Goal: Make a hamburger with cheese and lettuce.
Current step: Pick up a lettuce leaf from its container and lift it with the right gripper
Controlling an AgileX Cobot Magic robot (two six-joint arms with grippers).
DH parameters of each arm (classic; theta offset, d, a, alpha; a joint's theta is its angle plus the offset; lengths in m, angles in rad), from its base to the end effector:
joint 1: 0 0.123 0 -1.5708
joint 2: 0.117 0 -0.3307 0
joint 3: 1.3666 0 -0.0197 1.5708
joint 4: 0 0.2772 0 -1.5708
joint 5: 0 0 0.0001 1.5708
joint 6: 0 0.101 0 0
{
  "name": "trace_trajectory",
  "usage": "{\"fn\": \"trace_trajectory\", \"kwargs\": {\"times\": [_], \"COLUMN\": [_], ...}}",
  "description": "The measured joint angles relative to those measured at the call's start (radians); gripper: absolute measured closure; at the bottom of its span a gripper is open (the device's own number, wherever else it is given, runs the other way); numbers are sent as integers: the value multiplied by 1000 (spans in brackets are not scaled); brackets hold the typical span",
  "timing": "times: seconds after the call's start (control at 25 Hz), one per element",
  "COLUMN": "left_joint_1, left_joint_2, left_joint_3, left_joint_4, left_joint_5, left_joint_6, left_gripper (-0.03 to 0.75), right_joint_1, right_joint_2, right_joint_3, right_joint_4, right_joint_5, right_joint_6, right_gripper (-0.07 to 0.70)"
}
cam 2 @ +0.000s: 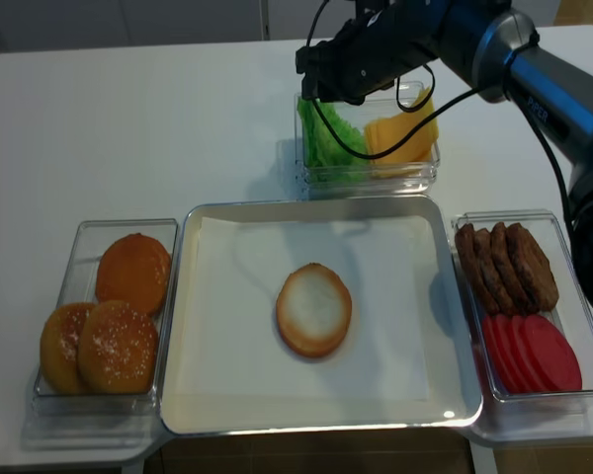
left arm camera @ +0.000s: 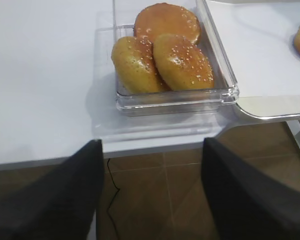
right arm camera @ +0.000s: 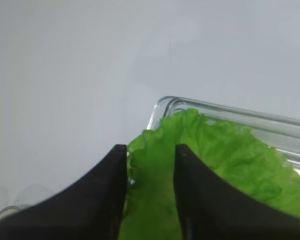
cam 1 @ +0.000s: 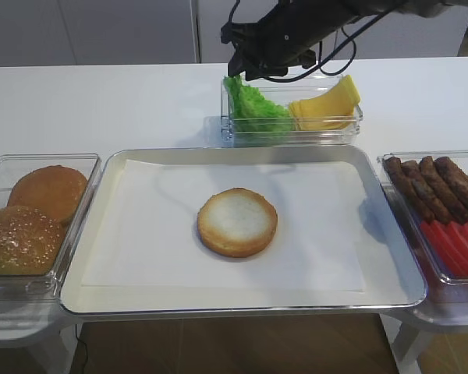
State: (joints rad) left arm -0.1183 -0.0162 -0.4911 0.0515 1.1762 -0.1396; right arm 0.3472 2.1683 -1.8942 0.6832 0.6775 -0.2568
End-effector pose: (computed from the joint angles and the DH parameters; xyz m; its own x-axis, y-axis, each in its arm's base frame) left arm -0.0254 0.0079 0.2724 -0.5507 -0.0548 -0.8329 0.0127 0.9972 -0.0740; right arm 0.5138 0.2285 0.2777 -0.7852 0.0123 -0.6192 -0.3650 0.7985 0.4787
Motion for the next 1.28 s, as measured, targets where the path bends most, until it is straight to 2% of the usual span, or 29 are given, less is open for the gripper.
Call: {"fn": "trace_trajectory", "kwargs": {"times": [0.16,0.4,0.48,0.92,1.04,1.28], "left_joint_1": [0,0,0,0,0,0], "left_joint_2": [0,0,0,0,0,0], "left_joint_3": [0,0,0,0,0,0], "left_joint_4": [0,0,0,0,0,0], "left_joint_5": [0,0,0,0,0,0], "left_joint_6": [0,0,0,0,0,0], "left_gripper": [260,260,260,260,260,260], "right_joint_1": [0,0,0,0,0,0], "right_joint_2": [6,6,6,-42,-61,-103], "right_joint_3": [0,0,0,0,0,0], "right_joint_4": [0,2,2,1,1,-4], "right_joint_5": [-2,-2,-3,-1,12,76], "right_joint_6": [2,2,2,0,0,0], "right_gripper": [414,577,610,622,622,622]}}
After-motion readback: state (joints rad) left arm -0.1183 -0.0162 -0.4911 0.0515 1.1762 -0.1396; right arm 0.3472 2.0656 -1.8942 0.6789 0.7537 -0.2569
